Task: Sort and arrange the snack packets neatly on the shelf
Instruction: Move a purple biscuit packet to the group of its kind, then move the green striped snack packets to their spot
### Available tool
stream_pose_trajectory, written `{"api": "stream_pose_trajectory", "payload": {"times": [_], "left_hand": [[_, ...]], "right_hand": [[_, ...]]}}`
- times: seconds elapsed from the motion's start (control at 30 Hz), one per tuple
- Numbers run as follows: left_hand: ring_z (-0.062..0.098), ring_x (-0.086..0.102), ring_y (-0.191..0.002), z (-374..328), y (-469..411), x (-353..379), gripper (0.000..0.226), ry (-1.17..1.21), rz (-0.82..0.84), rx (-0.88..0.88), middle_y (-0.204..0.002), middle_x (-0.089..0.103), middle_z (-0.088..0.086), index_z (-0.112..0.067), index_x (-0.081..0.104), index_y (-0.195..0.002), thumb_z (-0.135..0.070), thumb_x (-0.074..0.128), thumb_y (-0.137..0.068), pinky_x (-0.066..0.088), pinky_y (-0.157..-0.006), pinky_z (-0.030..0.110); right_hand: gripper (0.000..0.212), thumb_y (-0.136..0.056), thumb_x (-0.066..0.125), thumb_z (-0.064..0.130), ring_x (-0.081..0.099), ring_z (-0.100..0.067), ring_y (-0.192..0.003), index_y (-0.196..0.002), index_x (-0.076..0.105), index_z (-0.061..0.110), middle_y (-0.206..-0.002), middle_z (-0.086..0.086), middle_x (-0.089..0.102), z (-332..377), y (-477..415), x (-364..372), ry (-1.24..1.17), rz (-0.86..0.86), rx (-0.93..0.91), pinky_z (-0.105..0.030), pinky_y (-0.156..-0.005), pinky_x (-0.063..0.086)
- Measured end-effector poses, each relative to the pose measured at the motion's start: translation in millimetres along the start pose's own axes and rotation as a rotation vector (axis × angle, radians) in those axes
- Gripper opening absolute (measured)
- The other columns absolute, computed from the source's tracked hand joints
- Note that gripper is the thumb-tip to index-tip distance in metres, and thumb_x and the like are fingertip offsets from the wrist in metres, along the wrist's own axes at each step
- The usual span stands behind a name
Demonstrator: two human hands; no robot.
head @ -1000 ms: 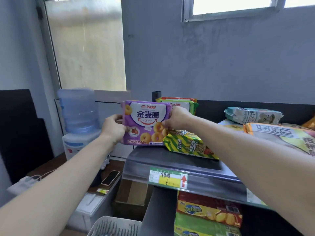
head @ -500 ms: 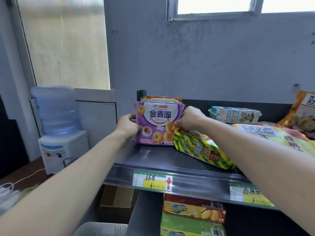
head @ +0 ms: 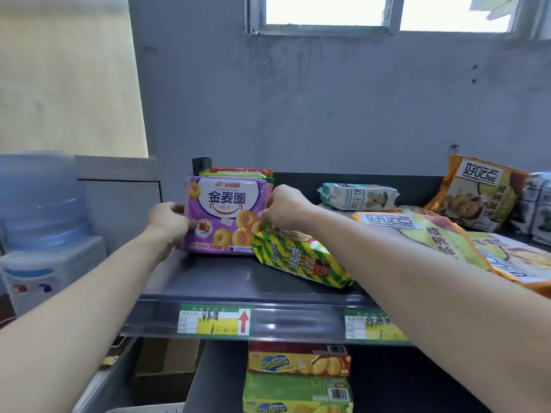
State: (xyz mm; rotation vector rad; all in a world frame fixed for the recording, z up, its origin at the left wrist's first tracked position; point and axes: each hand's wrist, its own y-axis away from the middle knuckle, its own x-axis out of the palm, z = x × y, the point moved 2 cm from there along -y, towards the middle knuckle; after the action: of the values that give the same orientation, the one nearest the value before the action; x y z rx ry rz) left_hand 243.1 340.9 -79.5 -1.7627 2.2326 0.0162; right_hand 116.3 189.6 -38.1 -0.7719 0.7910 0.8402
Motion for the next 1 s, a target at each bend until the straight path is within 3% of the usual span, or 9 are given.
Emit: {"api": "stream_pose_trajectory", "payload": {"times": [0.17,0.23,0.3,0.4,0.5,0.6,0.77,0.87,1.0], "left_hand": [[0.031,0.059,-0.101,-5,6,-4,0.045,-0.004,0.054,-0.040,-0.125,0.057,0.021,0.001,0.048,-0.124,0.000,0.066,-0.083,0.048,-0.077,0.039],[0.033,0.052,-0.117,-6,6,-8,0.059,-0.061,-0.019,-0.016,-0.134,0.050,0.020,0.002,0.039,-0.134,-0.002,0.067,-0.083,0.046,-0.087,0.039],[0.034,0.048,-0.123,-11,7,-11,0.058,-0.129,-0.135,0.063,-0.137,0.047,0.020,0.001,0.041,-0.134,-0.004,0.068,-0.083,0.045,-0.097,0.041],[0.033,0.052,-0.117,-26,18,-8,0.048,-0.171,-0.206,0.187,-0.133,0.047,0.019,-0.003,0.047,-0.127,-0.011,0.067,-0.084,0.050,-0.089,0.043],[0.030,0.058,-0.107,-46,36,6,0.036,-0.146,-0.147,0.292,-0.124,0.052,0.015,-0.007,0.051,-0.119,-0.012,0.065,-0.086,0.054,-0.079,0.041],[0.021,0.055,-0.095,-69,64,27,0.034,-0.148,-0.092,0.413,-0.111,0.055,0.010,-0.005,0.054,-0.119,-0.008,0.063,-0.086,0.049,-0.068,0.029],[0.014,0.055,-0.089,-107,113,68,0.030,-0.108,0.041,0.533,-0.103,0.059,0.003,-0.010,0.058,-0.115,-0.010,0.064,-0.085,0.043,-0.066,0.015],[0.015,0.057,-0.091,-126,135,98,0.029,-0.078,0.143,0.542,-0.103,0.060,0.004,-0.011,0.058,-0.113,-0.010,0.066,-0.084,0.046,-0.076,0.019],[0.014,0.057,-0.085,-140,155,134,0.028,-0.046,0.242,0.481,-0.102,0.060,0.006,-0.011,0.059,-0.110,-0.008,0.067,-0.083,0.047,-0.078,0.025]], "right_hand": [[0.023,-0.088,0.062,0.014,0.062,-0.021,-0.076,-0.105,0.067,-0.001,-0.099,-0.013,0.069,-2,4,-16,-0.068,-0.052,-0.009,-0.029,-0.061,0.052],[0.023,-0.089,0.063,0.018,0.061,-0.020,-0.074,-0.103,0.068,0.001,-0.098,-0.013,0.069,-4,7,-26,-0.069,-0.078,-0.020,-0.028,-0.061,0.052],[0.022,-0.090,0.062,0.020,0.061,-0.021,-0.077,-0.101,0.069,0.002,-0.096,-0.012,0.069,-6,11,-38,-0.067,-0.106,-0.038,-0.030,-0.066,0.052],[0.023,-0.089,0.062,0.021,0.065,-0.025,-0.086,-0.100,0.070,0.003,-0.098,-0.012,0.069,-13,18,-54,-0.069,-0.156,-0.046,-0.035,-0.078,0.055],[0.022,-0.088,0.063,0.021,0.065,-0.025,-0.088,-0.097,0.071,0.002,-0.097,-0.013,0.070,-20,23,-70,-0.062,-0.191,-0.049,-0.036,-0.082,0.055],[0.022,-0.087,0.063,0.020,0.066,-0.023,-0.088,-0.098,0.072,0.002,-0.095,-0.012,0.071,-31,31,-93,-0.068,-0.227,-0.043,-0.034,-0.083,0.055],[0.020,-0.086,0.064,0.018,0.067,-0.022,-0.081,-0.095,0.072,0.002,-0.092,-0.013,0.073,-64,47,-131,-0.137,-0.283,0.008,-0.036,-0.086,0.055],[0.019,-0.086,0.065,0.018,0.067,-0.022,-0.083,-0.094,0.073,0.003,-0.091,-0.013,0.073,-91,61,-150,-0.127,-0.282,0.031,-0.038,-0.087,0.055],[0.022,-0.089,0.063,0.023,0.068,-0.021,-0.085,-0.098,0.072,0.005,-0.092,-0.008,0.072,-124,81,-171,-0.071,-0.260,0.036,-0.033,-0.080,0.056]]}}
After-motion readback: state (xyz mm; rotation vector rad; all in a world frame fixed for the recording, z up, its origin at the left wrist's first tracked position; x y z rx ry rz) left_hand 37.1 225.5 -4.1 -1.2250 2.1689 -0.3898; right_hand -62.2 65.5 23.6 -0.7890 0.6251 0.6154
